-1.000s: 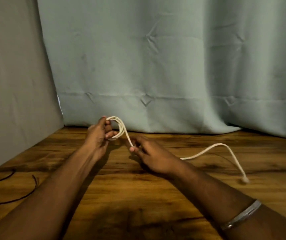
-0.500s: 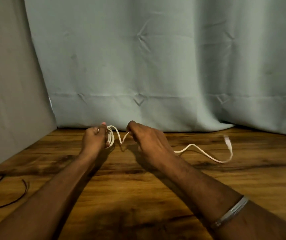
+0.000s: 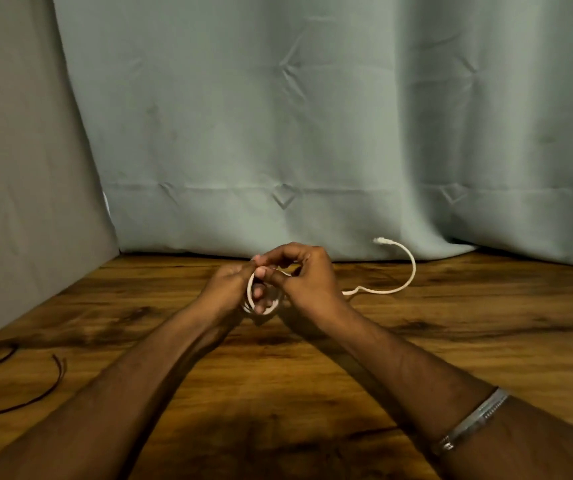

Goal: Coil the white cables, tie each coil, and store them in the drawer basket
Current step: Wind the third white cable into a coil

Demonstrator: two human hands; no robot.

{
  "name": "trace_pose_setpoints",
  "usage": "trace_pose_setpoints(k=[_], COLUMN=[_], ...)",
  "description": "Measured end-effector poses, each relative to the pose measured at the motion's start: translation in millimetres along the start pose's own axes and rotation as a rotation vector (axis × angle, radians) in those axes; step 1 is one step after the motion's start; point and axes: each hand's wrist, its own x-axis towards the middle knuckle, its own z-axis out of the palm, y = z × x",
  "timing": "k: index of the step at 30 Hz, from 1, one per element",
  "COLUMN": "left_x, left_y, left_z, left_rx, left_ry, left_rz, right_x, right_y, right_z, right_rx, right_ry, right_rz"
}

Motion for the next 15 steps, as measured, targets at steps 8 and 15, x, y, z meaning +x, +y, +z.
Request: trace_pose_setpoints(k=[8,15], left_x=[-8,-1], left_y=[8,6], left_z=[3,8], left_rx=[-0.071,-0.035], left_ry=[-0.054,-0.081], left_rz=[-0.067,-0.021], right_x=[5,6], right_y=[16,13], right_z=[8,12], right_rx=[0.377,0.337], right_ry=[-0.127,0.031], right_rz=[0.381,0.343])
